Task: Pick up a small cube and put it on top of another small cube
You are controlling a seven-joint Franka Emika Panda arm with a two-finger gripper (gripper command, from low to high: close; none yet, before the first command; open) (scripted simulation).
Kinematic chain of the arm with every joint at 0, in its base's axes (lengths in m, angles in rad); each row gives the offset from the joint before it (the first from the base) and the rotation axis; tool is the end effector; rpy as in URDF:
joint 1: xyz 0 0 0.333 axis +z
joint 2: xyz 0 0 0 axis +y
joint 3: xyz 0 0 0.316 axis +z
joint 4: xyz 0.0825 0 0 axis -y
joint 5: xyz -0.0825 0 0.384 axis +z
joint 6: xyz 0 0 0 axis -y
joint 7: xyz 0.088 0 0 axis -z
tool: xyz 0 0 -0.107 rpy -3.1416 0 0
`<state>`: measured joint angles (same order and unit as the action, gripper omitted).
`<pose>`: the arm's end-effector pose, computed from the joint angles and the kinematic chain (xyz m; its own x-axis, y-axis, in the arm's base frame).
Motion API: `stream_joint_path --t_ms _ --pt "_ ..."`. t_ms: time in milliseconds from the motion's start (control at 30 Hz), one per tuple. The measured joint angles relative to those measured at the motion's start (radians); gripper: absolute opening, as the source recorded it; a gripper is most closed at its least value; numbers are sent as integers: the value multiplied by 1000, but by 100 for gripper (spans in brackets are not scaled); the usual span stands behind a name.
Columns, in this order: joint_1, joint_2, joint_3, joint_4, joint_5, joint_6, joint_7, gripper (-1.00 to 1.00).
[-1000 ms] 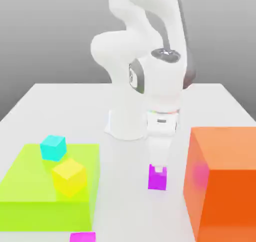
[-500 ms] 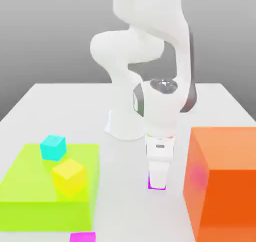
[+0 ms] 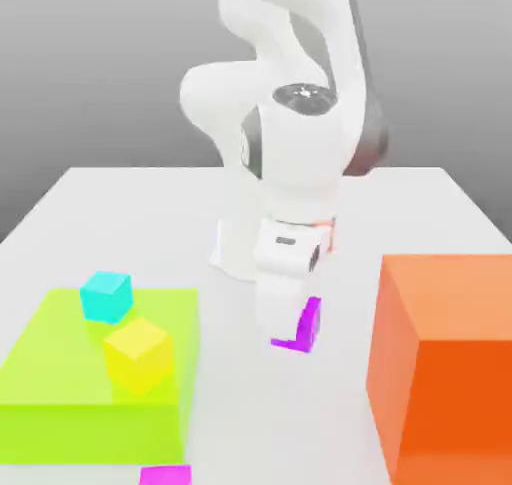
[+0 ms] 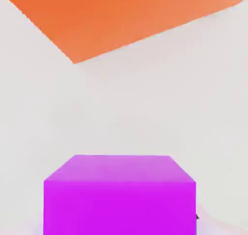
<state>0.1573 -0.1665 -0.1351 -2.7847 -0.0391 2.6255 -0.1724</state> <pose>0.3809 0.0117 0.2601 0.9736 0.2283 0.0066 0.2283 -0.9736 -0.0017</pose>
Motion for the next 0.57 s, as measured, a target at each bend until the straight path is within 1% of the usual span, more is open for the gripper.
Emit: stream_joint_path --t_ms 233,300,367,400,567 --pt "-187 -51 -104 229 -27 -282 214 -100" --pt "-204 -18 -121 240 -18 -261 229 -100" --pt "-206 36 -129 224 -4 -193 222 -100" --pt "-206 64 -131 214 3 -155 218 100" --pt "-206 64 -131 214 3 -155 218 100"
